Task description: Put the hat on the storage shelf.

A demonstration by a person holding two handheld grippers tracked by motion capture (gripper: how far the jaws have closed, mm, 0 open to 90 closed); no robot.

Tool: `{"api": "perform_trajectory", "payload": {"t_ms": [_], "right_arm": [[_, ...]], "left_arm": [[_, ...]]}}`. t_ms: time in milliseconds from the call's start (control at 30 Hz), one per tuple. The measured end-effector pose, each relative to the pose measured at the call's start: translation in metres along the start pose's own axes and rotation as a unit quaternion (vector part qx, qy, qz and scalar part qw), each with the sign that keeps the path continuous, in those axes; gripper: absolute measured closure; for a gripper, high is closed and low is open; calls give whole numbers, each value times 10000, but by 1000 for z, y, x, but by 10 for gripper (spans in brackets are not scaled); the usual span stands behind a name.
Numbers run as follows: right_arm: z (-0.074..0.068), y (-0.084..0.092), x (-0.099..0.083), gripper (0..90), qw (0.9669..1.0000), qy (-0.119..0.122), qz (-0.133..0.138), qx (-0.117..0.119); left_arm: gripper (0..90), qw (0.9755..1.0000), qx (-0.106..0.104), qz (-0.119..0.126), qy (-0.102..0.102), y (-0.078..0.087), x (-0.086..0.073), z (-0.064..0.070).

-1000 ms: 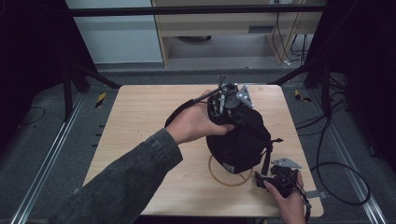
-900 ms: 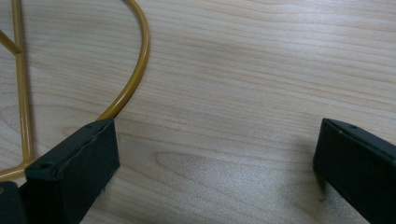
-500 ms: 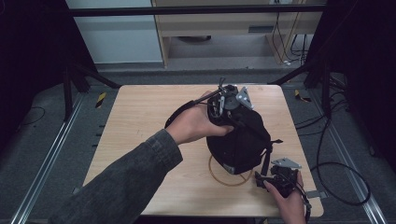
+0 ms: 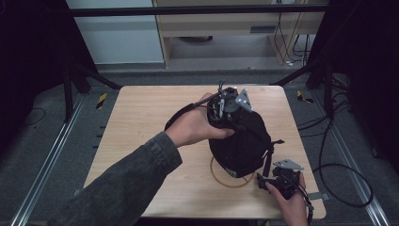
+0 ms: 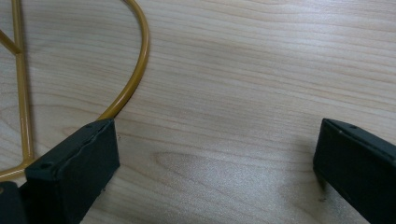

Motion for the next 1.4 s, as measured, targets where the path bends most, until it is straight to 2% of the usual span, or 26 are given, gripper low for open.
{"api": "perform_trajectory", "payload": {"t_ms": [233,333,433,467,600,733,833,1133,1400], "right_arm": [[0,0,0,4,10000,0,0,1],[0,0,0,4,10000,-14,4,0],[0,0,0,4,10000,-13,4,0],[0,0,0,4,10000,-14,5,1],[0,0,0,4,10000,-15,5,1],[0,0,0,4,10000,-14,5,0],[0,0,0,4,10000,-15,4,0],[0,0,0,4,10000,-19,6,-5],[0,0,0,4,10000,-26,7,-12]], "left_arm": [[524,10000,67,17,-35,-1,-2,1],[465,9999,77,95,-65,-1,-2,3],[409,9998,153,59,-96,-3,-4,4],[371,9998,158,57,-91,-3,-5,4],[316,9998,161,113,-34,-2,-7,4],[213,9995,246,172,25,-1,-8,5],[158,9995,213,221,112,-1,-9,4],[77,9993,140,339,78,-3,-7,9],[50,9991,136,403,63,-1,-9,11]]}}
Point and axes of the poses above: each handheld gripper's, and its own axes: y roughly backward along the jaws, x roughly out of its top, z roughly to its right, the point moved 3 cm from there along -y, roughly forward along the jaws, and after that the axes turned 7 degrees about -y, right-handed, at the moved point
